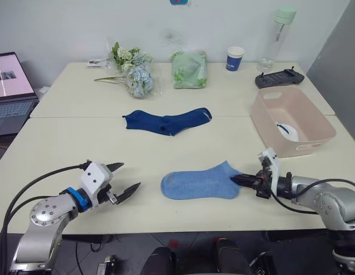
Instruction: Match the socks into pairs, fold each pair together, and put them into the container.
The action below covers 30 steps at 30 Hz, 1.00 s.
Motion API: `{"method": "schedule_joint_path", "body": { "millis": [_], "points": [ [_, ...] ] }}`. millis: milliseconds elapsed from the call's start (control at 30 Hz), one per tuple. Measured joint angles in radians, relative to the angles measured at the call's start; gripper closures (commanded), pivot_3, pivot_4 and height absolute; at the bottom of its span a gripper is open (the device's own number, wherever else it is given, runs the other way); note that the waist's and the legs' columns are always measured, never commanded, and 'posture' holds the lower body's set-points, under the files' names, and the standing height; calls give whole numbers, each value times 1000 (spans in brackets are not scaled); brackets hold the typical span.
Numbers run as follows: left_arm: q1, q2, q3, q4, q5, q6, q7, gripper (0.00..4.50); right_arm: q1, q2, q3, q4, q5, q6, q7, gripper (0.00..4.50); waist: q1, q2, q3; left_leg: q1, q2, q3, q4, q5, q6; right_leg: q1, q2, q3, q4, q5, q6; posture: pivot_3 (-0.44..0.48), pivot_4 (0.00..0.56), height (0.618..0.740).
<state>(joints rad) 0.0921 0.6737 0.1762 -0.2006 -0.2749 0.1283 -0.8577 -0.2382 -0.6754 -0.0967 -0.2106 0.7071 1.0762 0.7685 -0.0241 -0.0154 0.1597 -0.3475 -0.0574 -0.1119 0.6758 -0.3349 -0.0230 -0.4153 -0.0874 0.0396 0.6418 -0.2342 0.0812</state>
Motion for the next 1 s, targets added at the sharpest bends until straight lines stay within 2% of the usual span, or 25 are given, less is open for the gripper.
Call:
{"method": "schedule_joint_path", "body": {
  "millis": [133, 300, 433, 567, 667, 733, 1000],
  "points": [
    [-111, -21, -93, -61, -25, 48, -23, 0, -79, -97, 4, 76, 3, -3, 100, 4437, 3, 0, 0, 0, 0, 0, 0, 0, 0, 0, 1, -1, -1, 0, 0, 0, 150, 740],
    [-260, -111, -265, -73, -33, 109, -55, 0, -118, -121, 75, 186, -32, -32, 186, 4437, -1, 0, 0, 0, -1, 1, 1, 0, 0, 0, 1, 0, 0, 0, 0, 0, 150, 740],
    [-432, -235, -438, 66, 27, 103, -87, 0, -162, -114, 108, 216, -56, -51, 216, 4437, 0, -1, 0, 0, -3, 1, 1, 0, 0, 0, 1, -1, 0, 0, 0, 0, 150, 740],
    [-517, -309, -518, 322, 123, -10, -91, 0, -168, -106, 108, 219, -56, -45, 230, 4437, -5, -1, 0, -1, -2, 2, 0, 2, -3, -2, 2, 0, 1, 0, 0, 0, 150, 740],
    [-546, -369, -533, 488, 161, -123, -89, 611, -169, -103, 107, 218, -50, -39, 234, 4500, -2, -1, 0, -4, -2, 1, 2, 2, -4, -4, 1, 0, 1, 0, 0, 0, 150, 740],
    [-579, -399, -525, 553, 157, -161, -103, 1235, -169, -103, 107, 216, -49, -39, 235, 4500, 2, -1, 0, -4, -2, 1, 2, 2, -4, -4, 0, 0, 1, 0, 0, 0, 150, 740],
    [-626, -431, -490, 629, 155, -230, -138, 3730, -165, -107, 107, 217, -50, -43, 237, 4500, 8, -1, 0, -8, -2, 1, 3, 2, -4, -6, -1, 0, 1, 0, 1, 0, 150, 740]
  ]
}}
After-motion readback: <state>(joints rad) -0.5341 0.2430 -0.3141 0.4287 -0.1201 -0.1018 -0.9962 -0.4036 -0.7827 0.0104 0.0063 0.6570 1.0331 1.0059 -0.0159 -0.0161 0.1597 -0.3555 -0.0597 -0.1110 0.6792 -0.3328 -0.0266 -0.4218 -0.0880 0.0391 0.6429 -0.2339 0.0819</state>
